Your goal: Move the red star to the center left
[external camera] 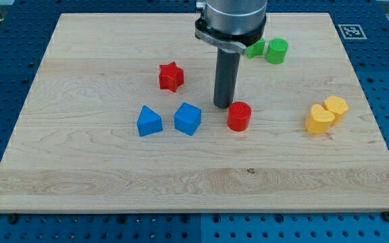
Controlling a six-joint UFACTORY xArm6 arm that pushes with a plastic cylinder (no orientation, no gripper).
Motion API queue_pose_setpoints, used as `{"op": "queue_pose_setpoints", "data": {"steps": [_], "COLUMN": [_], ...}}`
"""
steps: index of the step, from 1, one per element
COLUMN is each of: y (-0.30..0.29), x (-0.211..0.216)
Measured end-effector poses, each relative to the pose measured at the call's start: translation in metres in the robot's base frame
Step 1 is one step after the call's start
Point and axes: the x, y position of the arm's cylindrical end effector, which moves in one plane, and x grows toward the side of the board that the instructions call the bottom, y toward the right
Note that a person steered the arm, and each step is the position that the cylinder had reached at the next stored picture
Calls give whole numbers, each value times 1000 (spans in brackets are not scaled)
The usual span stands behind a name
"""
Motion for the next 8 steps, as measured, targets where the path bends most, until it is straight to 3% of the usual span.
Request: {"op": "queue_pose_setpoints", "data": {"steps": [1,2,4,5,7,8], "y": [0,-24,-134,-158,-156,-118], "x": [-40,-50,-53,-56,-71,-72]}}
